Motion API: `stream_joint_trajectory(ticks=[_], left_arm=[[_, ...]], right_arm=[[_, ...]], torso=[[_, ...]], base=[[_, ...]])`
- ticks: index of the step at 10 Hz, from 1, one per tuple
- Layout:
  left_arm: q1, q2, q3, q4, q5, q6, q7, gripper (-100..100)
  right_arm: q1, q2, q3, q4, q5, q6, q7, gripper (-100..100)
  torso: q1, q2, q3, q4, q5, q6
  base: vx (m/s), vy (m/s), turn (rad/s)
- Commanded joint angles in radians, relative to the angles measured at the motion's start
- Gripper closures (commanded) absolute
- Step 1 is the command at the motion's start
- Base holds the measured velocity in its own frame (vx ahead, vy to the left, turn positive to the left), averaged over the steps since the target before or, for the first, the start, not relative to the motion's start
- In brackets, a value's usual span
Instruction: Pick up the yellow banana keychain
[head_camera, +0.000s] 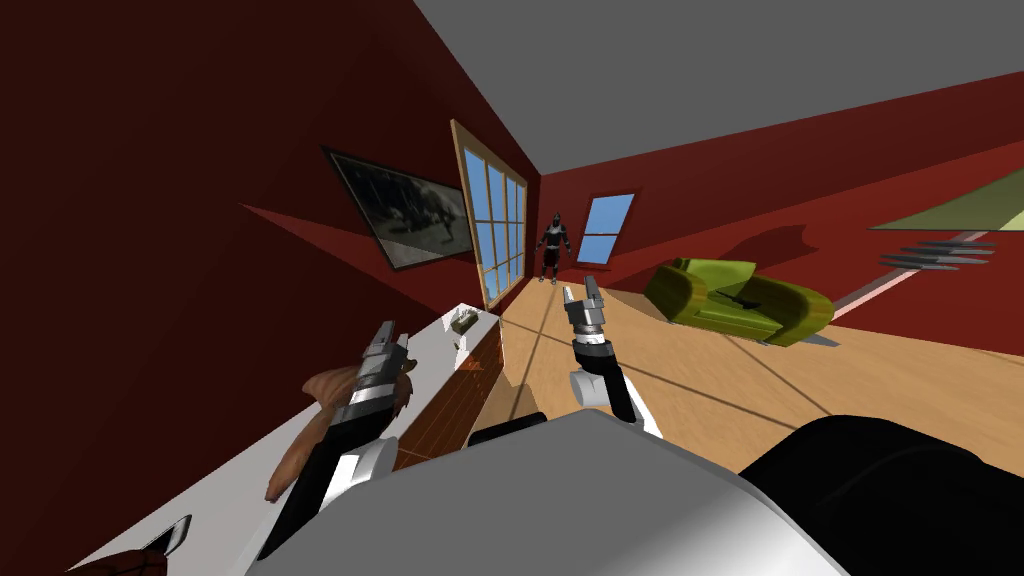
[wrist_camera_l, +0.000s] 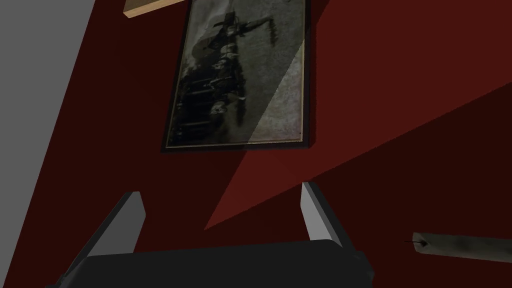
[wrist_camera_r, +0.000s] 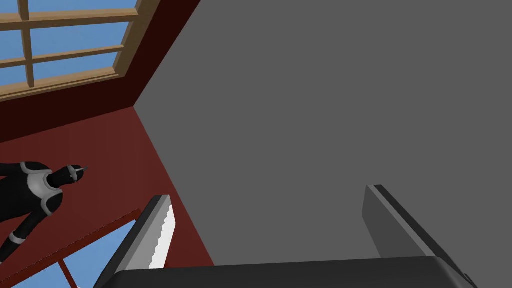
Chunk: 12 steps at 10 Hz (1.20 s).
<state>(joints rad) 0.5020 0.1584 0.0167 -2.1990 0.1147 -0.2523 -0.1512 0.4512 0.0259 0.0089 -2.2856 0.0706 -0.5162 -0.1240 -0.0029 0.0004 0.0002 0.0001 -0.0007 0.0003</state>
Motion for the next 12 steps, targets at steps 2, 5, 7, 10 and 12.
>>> stream_joint_trajectory(ticks=[2, 5, 7, 10, 12], left_arm=[[0.025, 0.025, 0.015, 0.029, 0.021, 0.085, -0.028, -100], [0.035, 0.032, 0.022, 0.037, 0.029, 0.158, -0.041, -100], [0.058, 0.045, 0.036, 0.053, 0.045, 0.241, -0.070, -100], [0.085, 0.059, 0.049, 0.071, 0.060, 0.349, -0.102, -100], [0.099, 0.067, 0.055, 0.080, 0.067, 0.403, -0.119, -100]], right_arm=[[0.000, 0.000, 0.000, 0.000, 0.000, 0.000, 0.000, 0], [0.000, 0.000, 0.000, 0.000, 0.000, 0.000, 0.000, 0], [0.000, 0.000, 0.000, 0.000, 0.000, 0.000, 0.000, 0], [0.000, 0.000, 0.000, 0.000, 0.000, 0.000, 0.000, 0], [0.000, 0.000, 0.000, 0.000, 0.000, 0.000, 0.000, 0]], torso=[[-0.001, -0.001, 0.000, 0.000, 0.000, 0.000], [-0.001, -0.001, 0.000, 0.000, 0.000, 0.000], [0.000, -0.001, -0.001, 0.000, 0.000, 0.000], [-0.001, -0.003, -0.002, -0.001, 0.000, -0.001], [0.001, -0.002, -0.001, -0.001, 0.000, -0.001]], base=[[0.017, -0.082, -0.212], [0.011, -0.056, -0.084], [0.027, -0.057, -0.211], [0.048, -0.067, -0.128], [0.042, -0.035, -0.120]])
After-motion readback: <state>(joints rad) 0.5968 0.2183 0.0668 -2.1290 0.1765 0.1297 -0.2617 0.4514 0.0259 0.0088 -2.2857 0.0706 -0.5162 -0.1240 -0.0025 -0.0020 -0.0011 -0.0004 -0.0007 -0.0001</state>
